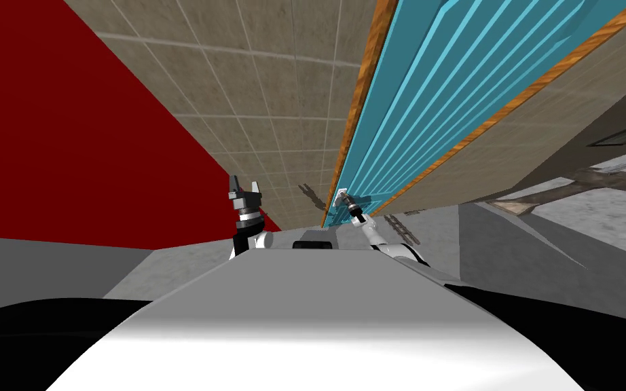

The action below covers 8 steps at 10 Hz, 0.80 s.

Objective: Pull the door open

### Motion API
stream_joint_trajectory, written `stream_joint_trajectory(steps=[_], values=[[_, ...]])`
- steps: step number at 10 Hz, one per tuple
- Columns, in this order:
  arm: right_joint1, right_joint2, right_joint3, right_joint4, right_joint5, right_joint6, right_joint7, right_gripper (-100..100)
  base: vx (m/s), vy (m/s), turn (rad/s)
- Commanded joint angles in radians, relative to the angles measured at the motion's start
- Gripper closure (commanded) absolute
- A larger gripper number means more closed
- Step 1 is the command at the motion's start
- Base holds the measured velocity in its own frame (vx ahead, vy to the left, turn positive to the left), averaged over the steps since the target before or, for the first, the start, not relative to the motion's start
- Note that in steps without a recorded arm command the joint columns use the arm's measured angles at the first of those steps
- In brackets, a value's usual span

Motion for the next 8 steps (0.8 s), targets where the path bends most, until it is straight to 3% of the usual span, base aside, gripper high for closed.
stream_joint_trajectory(steps=[1,2,8], values=[[-0.005,-0.01,-0.006,0.002,-0.038,0.002,-0.05,100,-0.075,-0.085,0.153],[-0.005,-0.01,-0.006,0.002,-0.038,0.002,-0.059,100,-0.054,-0.063,0.064],[-0.002,-0.004,-0.008,-0.009,-0.156,0.022,-0.223,100,-0.062,-0.057,0.119]])
